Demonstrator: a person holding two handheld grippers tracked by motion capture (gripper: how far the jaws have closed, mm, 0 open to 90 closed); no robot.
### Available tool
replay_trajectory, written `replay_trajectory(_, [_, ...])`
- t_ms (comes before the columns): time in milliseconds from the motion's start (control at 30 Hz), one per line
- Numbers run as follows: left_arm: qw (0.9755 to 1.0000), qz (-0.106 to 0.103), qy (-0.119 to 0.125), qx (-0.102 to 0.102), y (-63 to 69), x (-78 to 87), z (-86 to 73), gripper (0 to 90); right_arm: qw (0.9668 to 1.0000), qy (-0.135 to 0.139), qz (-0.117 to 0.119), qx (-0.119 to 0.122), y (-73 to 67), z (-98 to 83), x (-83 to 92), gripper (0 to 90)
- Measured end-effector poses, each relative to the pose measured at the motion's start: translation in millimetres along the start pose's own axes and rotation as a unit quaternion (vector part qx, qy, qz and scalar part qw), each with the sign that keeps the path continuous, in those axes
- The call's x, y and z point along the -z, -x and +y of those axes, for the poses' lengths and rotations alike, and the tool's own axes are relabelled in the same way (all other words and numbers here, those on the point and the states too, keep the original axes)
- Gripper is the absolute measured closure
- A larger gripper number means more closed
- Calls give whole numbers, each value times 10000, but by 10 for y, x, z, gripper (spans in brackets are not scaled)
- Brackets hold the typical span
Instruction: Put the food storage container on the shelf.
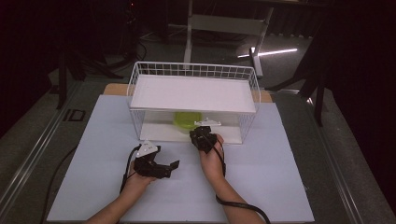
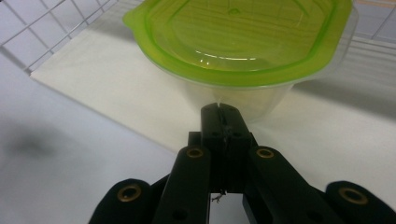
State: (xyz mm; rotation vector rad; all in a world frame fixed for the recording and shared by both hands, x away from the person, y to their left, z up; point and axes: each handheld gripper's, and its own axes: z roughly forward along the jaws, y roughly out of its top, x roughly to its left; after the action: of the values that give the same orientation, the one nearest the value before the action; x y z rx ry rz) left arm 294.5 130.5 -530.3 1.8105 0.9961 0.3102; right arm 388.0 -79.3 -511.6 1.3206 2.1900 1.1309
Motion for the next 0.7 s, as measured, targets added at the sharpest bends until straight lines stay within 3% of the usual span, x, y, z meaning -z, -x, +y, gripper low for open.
replay_trajectory(267, [9999, -71, 143, 25, 6, 74, 22, 11, 9999, -11, 120, 77, 2, -32, 143, 862])
replay_trajectory(333, [9999, -69, 131, -59, 22, 97, 26, 11, 9998, 14, 175, 104, -13, -67, 217, 834])
replay_trajectory(500, [9995, -102, 216, -196, 65, 163, 84, 11, 9988, -17, 295, 382, -57, -191, 370, 643])
replay_trajectory(700, [9988, -294, 295, -249, 134, 267, 106, 11, 9981, 243, 457, 327, -55, -285, 585, 420])
